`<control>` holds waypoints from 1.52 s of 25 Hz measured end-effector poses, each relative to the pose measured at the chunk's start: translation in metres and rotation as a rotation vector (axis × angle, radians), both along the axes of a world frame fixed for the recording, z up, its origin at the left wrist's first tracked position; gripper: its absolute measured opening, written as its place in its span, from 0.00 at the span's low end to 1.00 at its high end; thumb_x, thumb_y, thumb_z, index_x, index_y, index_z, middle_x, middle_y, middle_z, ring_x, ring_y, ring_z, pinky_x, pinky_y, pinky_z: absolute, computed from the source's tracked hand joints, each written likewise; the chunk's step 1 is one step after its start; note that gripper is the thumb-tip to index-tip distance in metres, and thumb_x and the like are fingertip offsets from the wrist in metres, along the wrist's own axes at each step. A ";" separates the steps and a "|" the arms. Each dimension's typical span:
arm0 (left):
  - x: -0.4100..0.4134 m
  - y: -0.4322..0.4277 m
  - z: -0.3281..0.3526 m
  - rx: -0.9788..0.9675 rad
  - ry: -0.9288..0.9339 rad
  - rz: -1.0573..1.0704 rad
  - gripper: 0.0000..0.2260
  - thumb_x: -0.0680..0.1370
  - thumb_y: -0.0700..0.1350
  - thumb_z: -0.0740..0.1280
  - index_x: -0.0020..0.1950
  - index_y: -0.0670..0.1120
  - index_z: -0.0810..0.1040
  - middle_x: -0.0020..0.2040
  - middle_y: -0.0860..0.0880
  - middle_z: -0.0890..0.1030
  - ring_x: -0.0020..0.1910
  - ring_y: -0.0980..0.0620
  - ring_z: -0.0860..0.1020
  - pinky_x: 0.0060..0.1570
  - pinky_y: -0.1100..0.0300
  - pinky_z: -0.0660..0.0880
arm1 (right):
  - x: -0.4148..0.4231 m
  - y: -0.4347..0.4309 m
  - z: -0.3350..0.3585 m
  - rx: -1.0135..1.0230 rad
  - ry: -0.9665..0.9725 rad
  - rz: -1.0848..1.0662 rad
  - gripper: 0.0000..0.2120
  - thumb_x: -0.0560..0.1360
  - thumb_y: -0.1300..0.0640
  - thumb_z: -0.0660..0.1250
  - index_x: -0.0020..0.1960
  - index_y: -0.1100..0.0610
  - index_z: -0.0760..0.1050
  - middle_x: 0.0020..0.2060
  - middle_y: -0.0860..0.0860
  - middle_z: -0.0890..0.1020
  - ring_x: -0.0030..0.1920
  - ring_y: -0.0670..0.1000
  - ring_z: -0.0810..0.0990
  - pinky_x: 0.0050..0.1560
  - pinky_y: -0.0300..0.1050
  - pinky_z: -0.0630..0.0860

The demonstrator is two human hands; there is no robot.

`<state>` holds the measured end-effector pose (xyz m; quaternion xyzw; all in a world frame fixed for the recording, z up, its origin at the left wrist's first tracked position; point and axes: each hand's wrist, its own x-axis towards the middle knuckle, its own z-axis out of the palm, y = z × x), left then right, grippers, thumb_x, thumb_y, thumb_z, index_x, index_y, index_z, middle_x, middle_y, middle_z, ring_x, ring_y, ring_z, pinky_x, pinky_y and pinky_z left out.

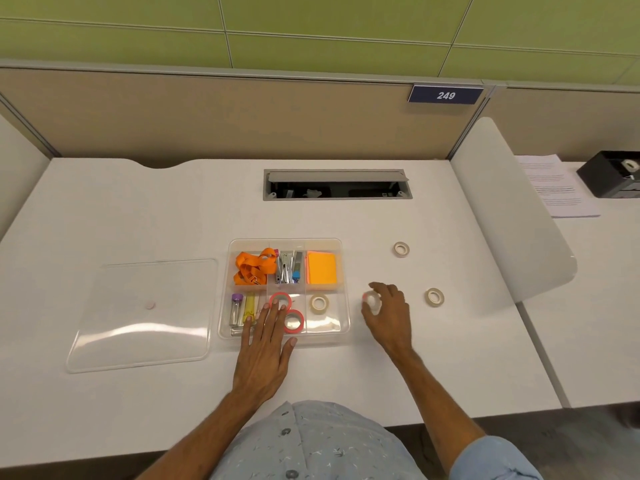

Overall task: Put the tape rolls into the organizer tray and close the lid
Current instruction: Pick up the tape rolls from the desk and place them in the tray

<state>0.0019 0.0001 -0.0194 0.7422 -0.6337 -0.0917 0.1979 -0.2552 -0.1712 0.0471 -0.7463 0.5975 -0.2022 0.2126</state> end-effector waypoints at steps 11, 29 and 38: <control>0.003 -0.001 -0.004 0.026 -0.032 -0.002 0.32 0.88 0.63 0.50 0.88 0.49 0.56 0.88 0.47 0.57 0.88 0.44 0.54 0.83 0.33 0.56 | 0.035 0.019 0.010 -0.131 0.191 0.488 0.18 0.79 0.40 0.66 0.64 0.48 0.79 0.66 0.47 0.80 0.68 0.51 0.75 0.73 0.62 0.66; 0.000 0.000 -0.002 -0.011 -0.018 0.011 0.32 0.87 0.61 0.54 0.89 0.50 0.55 0.88 0.48 0.58 0.88 0.45 0.54 0.84 0.37 0.51 | -0.051 -0.027 -0.019 -0.011 0.293 -0.338 0.30 0.71 0.59 0.71 0.72 0.56 0.72 0.75 0.57 0.72 0.75 0.60 0.68 0.73 0.64 0.62; -0.001 -0.001 -0.001 0.004 -0.015 0.023 0.32 0.87 0.61 0.55 0.88 0.50 0.56 0.88 0.49 0.58 0.88 0.45 0.54 0.86 0.46 0.40 | -0.080 -0.037 -0.026 0.103 0.371 -0.375 0.23 0.70 0.66 0.70 0.64 0.60 0.76 0.60 0.58 0.76 0.60 0.62 0.75 0.57 0.58 0.72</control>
